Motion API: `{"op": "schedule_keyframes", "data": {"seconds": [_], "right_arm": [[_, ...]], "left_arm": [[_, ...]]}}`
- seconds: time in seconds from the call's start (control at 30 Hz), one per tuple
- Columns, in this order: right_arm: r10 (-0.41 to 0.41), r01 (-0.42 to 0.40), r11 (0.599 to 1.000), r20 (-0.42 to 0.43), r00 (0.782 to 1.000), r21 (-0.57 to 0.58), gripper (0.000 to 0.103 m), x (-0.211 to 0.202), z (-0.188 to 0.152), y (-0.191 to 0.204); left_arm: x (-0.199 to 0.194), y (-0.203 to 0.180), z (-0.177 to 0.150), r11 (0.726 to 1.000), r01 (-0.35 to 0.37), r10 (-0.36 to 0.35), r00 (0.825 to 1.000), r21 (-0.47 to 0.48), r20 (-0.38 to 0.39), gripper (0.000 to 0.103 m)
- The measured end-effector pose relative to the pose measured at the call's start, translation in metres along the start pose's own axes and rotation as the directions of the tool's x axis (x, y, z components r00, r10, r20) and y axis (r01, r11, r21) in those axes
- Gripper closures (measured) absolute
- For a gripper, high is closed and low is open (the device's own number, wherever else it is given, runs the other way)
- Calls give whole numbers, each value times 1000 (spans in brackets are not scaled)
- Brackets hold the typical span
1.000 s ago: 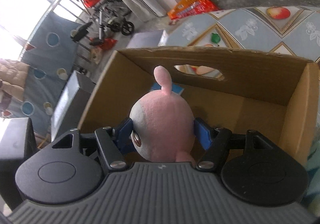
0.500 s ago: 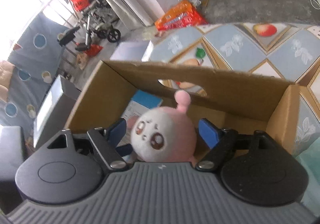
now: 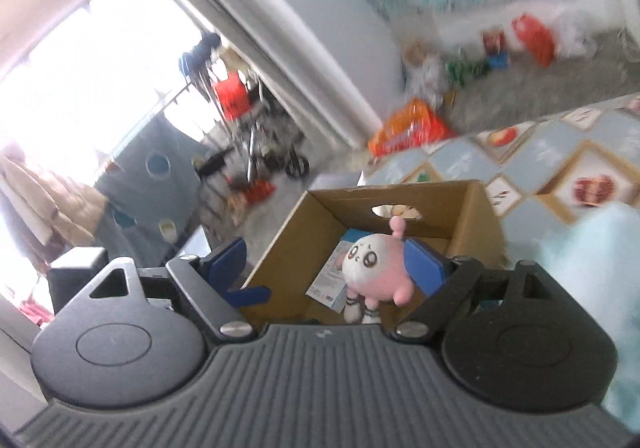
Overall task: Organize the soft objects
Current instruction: 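Move the right tool to the white wipes pack and grasp it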
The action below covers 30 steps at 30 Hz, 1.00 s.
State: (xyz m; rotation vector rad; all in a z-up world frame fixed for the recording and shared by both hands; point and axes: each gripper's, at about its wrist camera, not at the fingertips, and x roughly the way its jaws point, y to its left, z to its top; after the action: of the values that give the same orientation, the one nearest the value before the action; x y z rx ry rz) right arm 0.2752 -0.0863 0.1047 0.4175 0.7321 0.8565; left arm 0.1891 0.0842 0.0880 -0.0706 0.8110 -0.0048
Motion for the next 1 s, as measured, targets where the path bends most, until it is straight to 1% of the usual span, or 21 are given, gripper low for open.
{"op": "schedule_keyframes", "data": {"seconds": [0.07, 0.13, 0.23, 0.33, 0.37, 0.47, 0.57, 0.63, 0.7, 0.73, 0.77, 0.8, 0.83, 0.87, 0.9, 1.0], "right_arm": [[-9, 8, 1000, 26, 1000, 18, 16, -33, -16, -7], [-34, 32, 999, 48, 998, 37, 16, -66, -31, -16], [-94, 89, 994, 88, 992, 61, 16, -118, -47, -31], [-174, 165, 983, 146, 974, 75, 16, -167, -56, -45], [-205, 193, 977, 171, 964, 87, 16, -184, -58, -51], [-268, 243, 961, 215, 939, 134, 16, -215, -59, -71], [-310, 271, 944, 226, 923, 189, 16, -230, -56, -97], [-340, 292, 931, 231, 912, 219, 16, -232, -56, -115], [-357, 295, 920, 238, 903, 258, 18, -233, -53, -137], [-358, 289, 915, 240, 902, 280, 22, -233, -52, -149], [-359, 283, 912, 242, 901, 298, 29, -229, -51, -159], [-359, 273, 906, 246, 900, 322, 32, -228, -50, -171], [-357, 264, 903, 249, 900, 340, 37, -225, -50, -182], [-354, 252, 898, 250, 901, 361, 41, -220, -46, -195], [-351, 244, 895, 250, 903, 374, 41, -218, -46, -204], [-352, 233, 886, 253, 901, 401, 42, -213, -43, -229]], "left_arm": [[-15, -19, -4, 999, 35, -35, 999, 23, 11, 10], [-26, -39, -7, 996, 71, -72, 997, 60, 20, 10], [-31, -69, -10, 985, 108, -114, 993, 133, 39, 10], [-29, -103, -8, 968, 146, -157, 987, 205, 39, 10], [-23, -113, -9, 963, 154, -165, 986, 222, 33, 10], [-4, -149, -4, 945, 178, -184, 983, 275, -3, 10], [15, -183, 5, 930, 190, -187, 982, 314, -39, 10], [30, -205, 12, 920, 206, -196, 978, 333, -64, 10], [45, -226, 20, 913, 220, -201, 975, 344, -90, 10], [54, -236, 23, 911, 225, -202, 974, 347, -101, 11], [65, -245, 26, 910, 230, -203, 973, 346, -112, 12], [75, -253, 29, 909, 235, -205, 971, 345, -123, 13], [84, -262, 31, 906, 244, -208, 968, 345, -137, 16], [95, -271, 34, 903, 253, -210, 965, 348, -158, 20], [104, -279, 35, 899, 263, -212, 961, 349, -177, 23], [132, -306, 39, 889, 283, -215, 952, 359, -220, 29]]}}
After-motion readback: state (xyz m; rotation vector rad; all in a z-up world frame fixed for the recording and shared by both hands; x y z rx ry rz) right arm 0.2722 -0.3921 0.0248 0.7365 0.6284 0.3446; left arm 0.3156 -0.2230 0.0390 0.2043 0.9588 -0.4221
